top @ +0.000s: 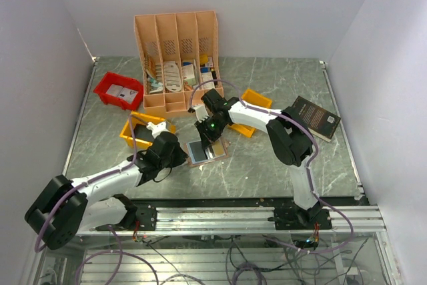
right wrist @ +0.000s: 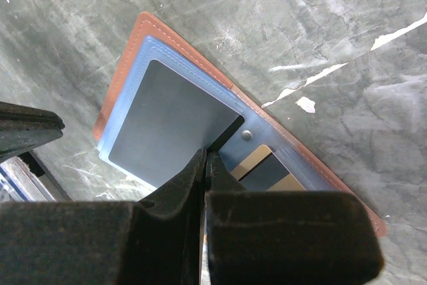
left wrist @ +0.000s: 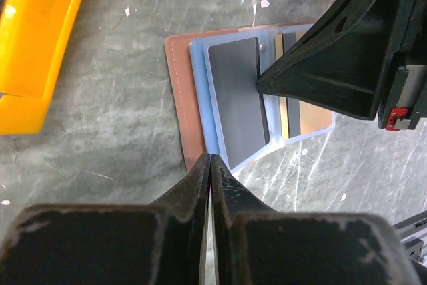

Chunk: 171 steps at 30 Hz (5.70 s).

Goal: Put the credit cards into the card holder
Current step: Insert the credit card into the card holder, then turn over the card slot in the card holder, then move the storage box to the center of the board.

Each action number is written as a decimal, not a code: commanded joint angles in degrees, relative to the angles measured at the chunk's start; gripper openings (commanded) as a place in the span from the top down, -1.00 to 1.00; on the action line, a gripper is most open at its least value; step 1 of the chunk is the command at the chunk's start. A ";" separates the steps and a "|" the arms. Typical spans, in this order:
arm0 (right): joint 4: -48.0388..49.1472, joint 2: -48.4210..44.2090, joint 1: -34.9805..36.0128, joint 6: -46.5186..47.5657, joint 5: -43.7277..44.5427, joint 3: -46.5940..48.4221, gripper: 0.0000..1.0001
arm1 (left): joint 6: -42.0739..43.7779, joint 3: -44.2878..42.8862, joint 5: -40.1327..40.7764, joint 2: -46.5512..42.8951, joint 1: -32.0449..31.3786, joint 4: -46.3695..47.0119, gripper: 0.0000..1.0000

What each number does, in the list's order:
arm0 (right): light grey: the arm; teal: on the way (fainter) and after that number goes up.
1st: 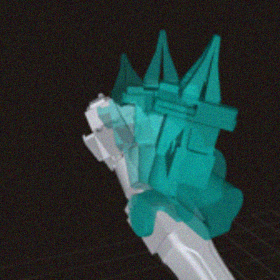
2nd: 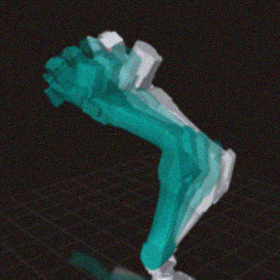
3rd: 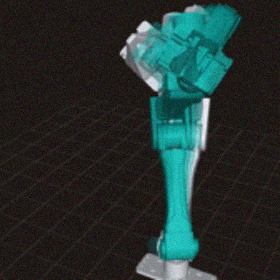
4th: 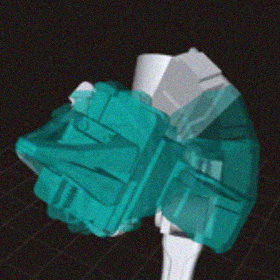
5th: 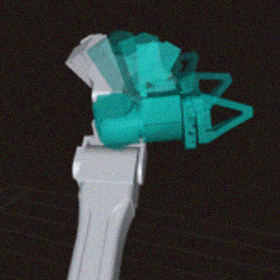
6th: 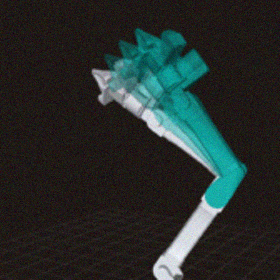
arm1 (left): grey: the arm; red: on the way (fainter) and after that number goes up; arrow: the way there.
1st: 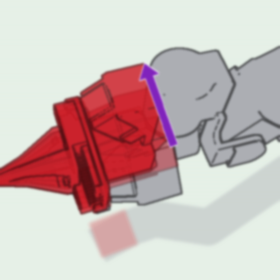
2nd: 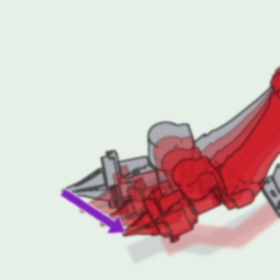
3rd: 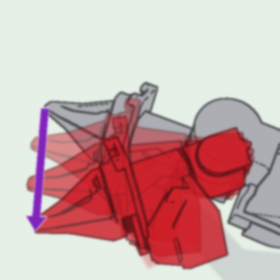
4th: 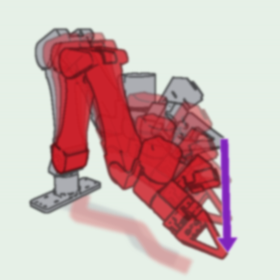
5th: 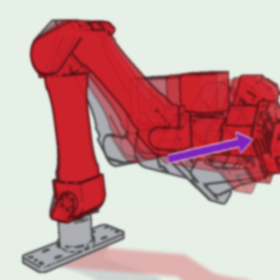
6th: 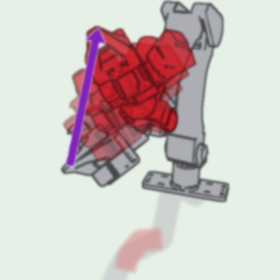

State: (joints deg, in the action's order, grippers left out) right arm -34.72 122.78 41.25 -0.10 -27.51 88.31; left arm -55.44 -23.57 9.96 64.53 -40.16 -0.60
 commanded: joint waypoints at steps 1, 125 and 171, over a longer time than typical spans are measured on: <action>-1.60 3.08 -0.04 0.80 3.44 0.19 1.00 | -1.12 0.77 -2.31 -0.80 1.59 4.14 0.84; 3.14 -20.20 -18.84 14.74 -34.22 -7.64 0.83 | 12.42 -23.83 -14.82 33.58 -3.89 9.96 0.51; -5.50 -23.74 -12.35 56.41 -31.90 -14.92 0.69 | 45.86 -45.87 -9.78 21.76 42.34 -17.50 -0.47</action>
State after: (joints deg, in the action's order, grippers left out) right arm -40.23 99.24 29.52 58.83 -59.35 71.46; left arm -15.25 -64.03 7.66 79.85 -2.46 -21.74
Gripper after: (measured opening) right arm 0.150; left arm 0.674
